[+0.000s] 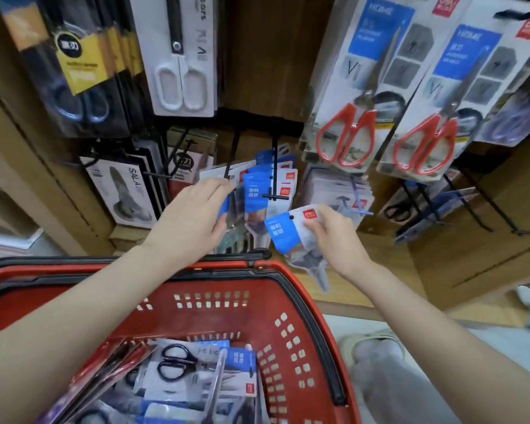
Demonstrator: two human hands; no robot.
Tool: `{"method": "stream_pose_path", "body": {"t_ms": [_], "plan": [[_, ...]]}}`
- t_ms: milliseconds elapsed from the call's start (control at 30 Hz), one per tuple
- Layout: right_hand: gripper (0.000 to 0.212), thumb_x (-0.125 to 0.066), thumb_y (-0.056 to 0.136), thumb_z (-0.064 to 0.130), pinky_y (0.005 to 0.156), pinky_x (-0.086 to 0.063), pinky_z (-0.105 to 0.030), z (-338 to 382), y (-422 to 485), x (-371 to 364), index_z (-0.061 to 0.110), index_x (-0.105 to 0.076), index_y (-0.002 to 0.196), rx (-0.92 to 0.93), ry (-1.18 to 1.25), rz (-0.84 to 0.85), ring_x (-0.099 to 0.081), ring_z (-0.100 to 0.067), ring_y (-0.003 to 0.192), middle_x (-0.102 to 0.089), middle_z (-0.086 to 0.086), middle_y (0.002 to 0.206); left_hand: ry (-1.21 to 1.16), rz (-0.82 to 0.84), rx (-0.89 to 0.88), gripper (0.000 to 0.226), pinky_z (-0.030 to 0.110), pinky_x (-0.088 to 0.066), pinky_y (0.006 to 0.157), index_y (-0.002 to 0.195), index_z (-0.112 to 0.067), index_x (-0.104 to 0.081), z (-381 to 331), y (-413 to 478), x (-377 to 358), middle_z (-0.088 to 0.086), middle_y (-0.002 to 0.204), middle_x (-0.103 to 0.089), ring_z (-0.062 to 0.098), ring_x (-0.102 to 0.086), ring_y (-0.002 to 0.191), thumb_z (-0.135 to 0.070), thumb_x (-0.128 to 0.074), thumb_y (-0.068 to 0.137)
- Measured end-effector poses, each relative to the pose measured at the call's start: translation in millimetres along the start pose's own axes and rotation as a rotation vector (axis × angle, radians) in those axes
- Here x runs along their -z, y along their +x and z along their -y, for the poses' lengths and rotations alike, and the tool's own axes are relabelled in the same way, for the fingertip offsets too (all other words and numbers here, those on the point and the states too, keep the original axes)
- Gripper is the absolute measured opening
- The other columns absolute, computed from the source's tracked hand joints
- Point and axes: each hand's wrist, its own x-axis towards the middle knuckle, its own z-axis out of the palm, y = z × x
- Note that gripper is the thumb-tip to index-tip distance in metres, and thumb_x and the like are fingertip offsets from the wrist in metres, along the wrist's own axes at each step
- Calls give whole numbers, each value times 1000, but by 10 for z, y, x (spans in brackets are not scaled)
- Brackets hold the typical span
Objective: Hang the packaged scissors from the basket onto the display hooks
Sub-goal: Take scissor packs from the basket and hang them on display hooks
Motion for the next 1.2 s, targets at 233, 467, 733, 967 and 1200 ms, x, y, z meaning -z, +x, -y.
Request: {"method": "stream_pose_path", "body": {"t_ms": [233, 467, 733, 967, 1200], "plan": [[17, -56, 94, 23, 64, -42, -32, 47, 270, -347, 14, -65, 82, -83, 290, -124, -56, -15, 70, -65, -2, 74, -49, -3, 16, 55, 43, -40, 101, 136, -2, -45, 27, -31, -95, 14, 132, -50, 30, -46, 124, -13, -61, 85], [20, -56, 95, 22, 74, -48, -21, 67, 382, -480, 11, -66, 108, -76, 284, -184, -62, -8, 86, -68, 3, 95, -110, -12, 30, 58, 39, -33, 107, 140, -5, -41, 26, -52, -105, 12, 138, -45, 26, -39, 131, -21, -60, 87], [12, -55, 95, 20, 54, -36, -7, -96, 309, -486, 9, -59, 93, -17, 196, -229, -50, 13, 61, -56, 16, 75, -62, -59, 10, 53, 40, -40, 101, 133, 2, -47, 44, -129, -114, 17, 131, -49, 31, -47, 122, -14, -62, 85], [10, -55, 94, 14, 62, -41, -6, 35, 370, -548, 10, -61, 102, 33, 288, -222, -54, 11, 69, -59, 19, 83, -143, -24, -2, 36, 32, -37, 86, 126, -5, -53, -27, -164, -225, 11, 110, -54, 21, -45, 102, -13, -44, 92], [9, -54, 95, 14, 69, -46, -18, 61, 331, -531, 12, -61, 99, -25, 419, -159, -57, 4, 75, -63, 12, 84, -863, 141, 553, 32, 18, -46, 81, 126, -19, -48, -343, 89, -533, -8, 107, -60, 6, -57, 91, -27, -53, 95]]}}
